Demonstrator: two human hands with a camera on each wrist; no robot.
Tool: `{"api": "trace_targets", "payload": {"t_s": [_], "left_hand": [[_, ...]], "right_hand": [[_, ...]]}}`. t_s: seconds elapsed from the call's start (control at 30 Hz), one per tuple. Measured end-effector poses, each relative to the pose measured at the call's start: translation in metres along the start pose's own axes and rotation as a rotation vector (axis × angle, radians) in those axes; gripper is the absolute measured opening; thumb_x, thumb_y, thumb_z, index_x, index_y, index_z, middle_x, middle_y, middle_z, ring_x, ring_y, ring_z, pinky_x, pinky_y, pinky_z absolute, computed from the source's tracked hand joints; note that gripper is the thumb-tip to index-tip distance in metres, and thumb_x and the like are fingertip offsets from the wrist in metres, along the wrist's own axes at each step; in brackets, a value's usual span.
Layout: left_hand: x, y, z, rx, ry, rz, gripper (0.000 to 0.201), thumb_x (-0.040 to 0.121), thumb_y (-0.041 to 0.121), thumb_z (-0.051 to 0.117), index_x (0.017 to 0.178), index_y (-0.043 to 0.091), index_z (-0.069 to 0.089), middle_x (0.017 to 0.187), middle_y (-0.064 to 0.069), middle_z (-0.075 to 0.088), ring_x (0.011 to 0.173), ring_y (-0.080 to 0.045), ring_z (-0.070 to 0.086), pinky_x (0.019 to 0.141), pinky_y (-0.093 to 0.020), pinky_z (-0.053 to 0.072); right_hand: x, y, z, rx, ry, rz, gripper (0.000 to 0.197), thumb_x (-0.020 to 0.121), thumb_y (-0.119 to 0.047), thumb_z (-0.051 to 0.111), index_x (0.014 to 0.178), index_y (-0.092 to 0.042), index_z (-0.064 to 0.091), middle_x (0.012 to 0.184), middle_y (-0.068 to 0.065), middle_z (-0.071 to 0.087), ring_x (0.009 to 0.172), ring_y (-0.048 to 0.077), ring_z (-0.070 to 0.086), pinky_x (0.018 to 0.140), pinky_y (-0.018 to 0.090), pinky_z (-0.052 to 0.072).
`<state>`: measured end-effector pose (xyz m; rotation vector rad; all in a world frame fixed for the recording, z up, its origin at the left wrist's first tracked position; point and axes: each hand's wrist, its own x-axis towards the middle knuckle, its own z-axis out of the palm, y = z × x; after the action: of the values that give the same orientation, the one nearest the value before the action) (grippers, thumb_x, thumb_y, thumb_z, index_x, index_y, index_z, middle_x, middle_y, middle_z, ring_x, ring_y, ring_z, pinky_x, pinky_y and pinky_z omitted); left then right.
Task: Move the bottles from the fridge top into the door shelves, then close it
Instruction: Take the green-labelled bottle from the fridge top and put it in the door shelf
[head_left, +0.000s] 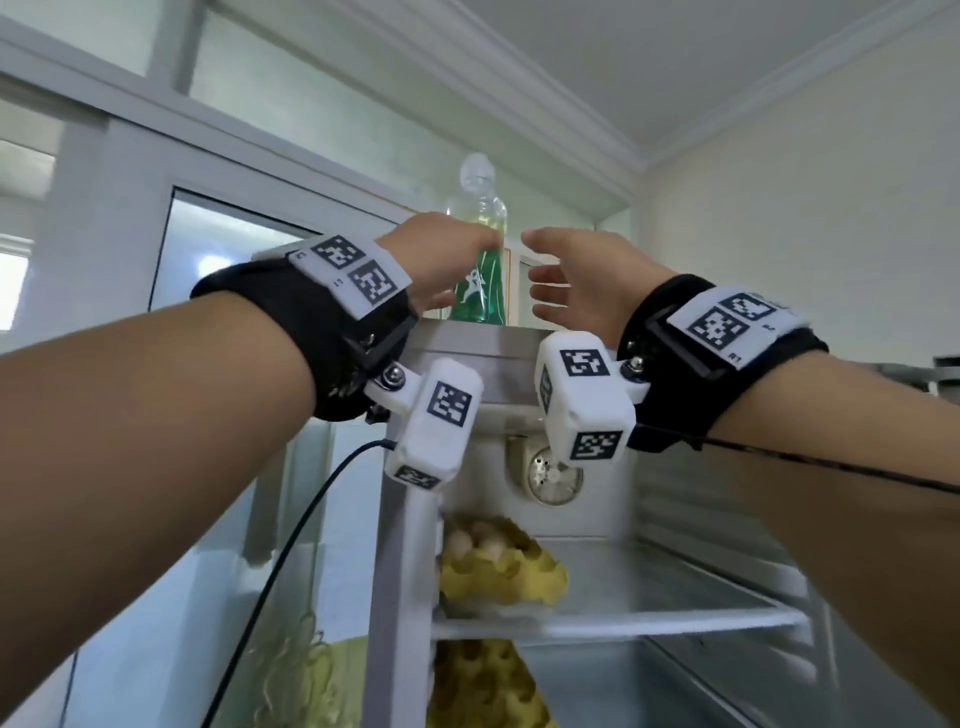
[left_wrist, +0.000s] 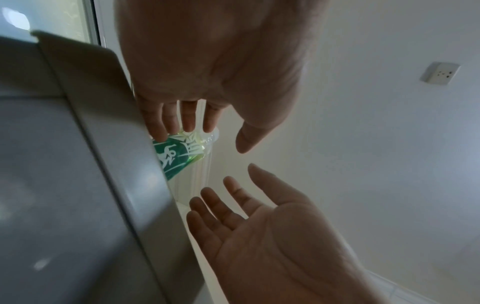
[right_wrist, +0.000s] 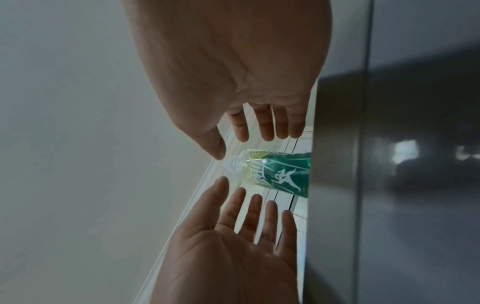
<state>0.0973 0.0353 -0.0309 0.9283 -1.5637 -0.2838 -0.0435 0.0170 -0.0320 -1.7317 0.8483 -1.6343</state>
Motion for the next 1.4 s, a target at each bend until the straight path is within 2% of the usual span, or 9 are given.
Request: {"api": "trace_targets", "payload": {"t_s": [0.1, 0.2, 0.3, 0.4, 0.5, 0.67, 0.87, 1.1, 1.4], "left_hand": [[0.016, -0.005, -0.009, -0.109, 0.01, -0.083, 0.015, 0.091, 0.027, 0.061, 0.104, 0.019, 0.06, 0.095, 0.004, 0.055, 0.095, -0.014, 0.053, 0.084, -0.033, 0.047], [0.026, -0.009, -0.014, -0.158, -0.04, -0.141, 0.031, 0.091, 0.026, 0.06, 0.121, 0.019, 0.055, 0.123, -0.005, 0.051, 0.116, -0.024, 0.048, 0.087, -0.038, 0.048], [0.033, -0.01, -0.017, -0.222, -0.076, -0.179, 0.04, 0.094, 0.021, 0.056, 0.133, 0.017, 0.049, 0.148, -0.013, 0.039, 0.134, -0.032, 0.04, 0.083, -0.044, 0.053], [0.04, -0.011, -0.016, -0.24, -0.125, -0.23, 0.016, 0.095, 0.015, 0.053, 0.11, 0.011, 0.054, 0.127, -0.013, 0.053, 0.121, -0.03, 0.054, 0.072, -0.045, 0.058], [0.044, -0.013, -0.011, -0.198, -0.158, -0.219, 0.008, 0.096, 0.016, 0.051, 0.097, 0.01, 0.056, 0.093, -0.008, 0.061, 0.095, -0.025, 0.064, 0.068, -0.041, 0.057], [0.045, -0.018, -0.007, -0.212, -0.139, -0.178, 0.02, 0.094, 0.016, 0.053, 0.114, 0.015, 0.057, 0.093, -0.005, 0.063, 0.086, -0.019, 0.063, 0.064, -0.039, 0.057], [0.046, -0.023, -0.007, -0.233, -0.082, -0.102, 0.021, 0.087, 0.02, 0.061, 0.107, 0.017, 0.066, 0.107, -0.002, 0.071, 0.099, -0.016, 0.066, 0.074, -0.036, 0.06], [0.036, -0.016, -0.003, -0.155, -0.062, 0.044, 0.035, 0.089, 0.017, 0.06, 0.124, 0.025, 0.06, 0.112, -0.001, 0.07, 0.099, -0.014, 0.067, 0.081, -0.035, 0.058], [0.005, 0.022, 0.012, -0.143, -0.064, 0.148, 0.047, 0.089, 0.023, 0.065, 0.134, 0.028, 0.052, 0.115, 0.001, 0.066, 0.097, -0.013, 0.066, 0.079, -0.033, 0.058]], "right_hand": [[0.019, -0.007, 0.013, -0.029, -0.001, 0.052, 0.032, 0.088, -0.032, 0.063, 0.111, -0.013, 0.053, 0.105, 0.008, 0.048, 0.089, 0.023, 0.049, 0.067, 0.032, 0.046], [0.03, -0.012, 0.022, -0.071, -0.009, 0.071, 0.052, 0.092, -0.035, 0.058, 0.137, -0.012, 0.043, 0.124, 0.01, 0.048, 0.096, 0.024, 0.055, 0.06, 0.033, 0.047], [0.038, -0.011, 0.03, -0.087, -0.027, 0.044, 0.066, 0.093, -0.036, 0.056, 0.149, -0.013, 0.031, 0.154, 0.011, 0.033, 0.135, 0.031, 0.041, 0.081, 0.037, 0.04], [0.045, -0.008, 0.034, -0.112, -0.036, 0.044, 0.065, 0.095, -0.036, 0.053, 0.15, -0.011, 0.03, 0.156, 0.012, 0.031, 0.142, 0.032, 0.032, 0.088, 0.038, 0.036], [0.053, -0.005, 0.035, -0.115, -0.038, 0.034, 0.061, 0.097, -0.037, 0.05, 0.148, -0.009, 0.033, 0.131, 0.01, 0.045, 0.14, 0.033, 0.037, 0.093, 0.039, 0.039], [0.057, 0.003, 0.033, -0.096, -0.047, 0.038, 0.06, 0.095, -0.039, 0.054, 0.145, -0.011, 0.037, 0.086, 0.0, 0.043, 0.088, 0.022, 0.051, 0.089, 0.039, 0.041], [0.051, 0.0, 0.033, -0.036, -0.102, 0.064, 0.029, 0.086, -0.045, 0.063, 0.092, -0.017, 0.061, 0.092, 0.003, 0.062, 0.09, 0.022, 0.065, 0.09, 0.043, 0.053], [0.026, -0.002, 0.031, 0.133, -0.041, -0.071, 0.016, 0.087, -0.024, 0.07, 0.093, -0.01, 0.066, 0.079, 0.008, 0.068, 0.067, 0.022, 0.066, 0.079, 0.046, 0.06], [-0.017, -0.024, -0.002, 0.145, 0.011, -0.136, 0.043, 0.085, -0.028, 0.072, 0.122, -0.011, 0.059, 0.092, 0.005, 0.069, 0.077, 0.021, 0.066, 0.069, 0.045, 0.061]]}}
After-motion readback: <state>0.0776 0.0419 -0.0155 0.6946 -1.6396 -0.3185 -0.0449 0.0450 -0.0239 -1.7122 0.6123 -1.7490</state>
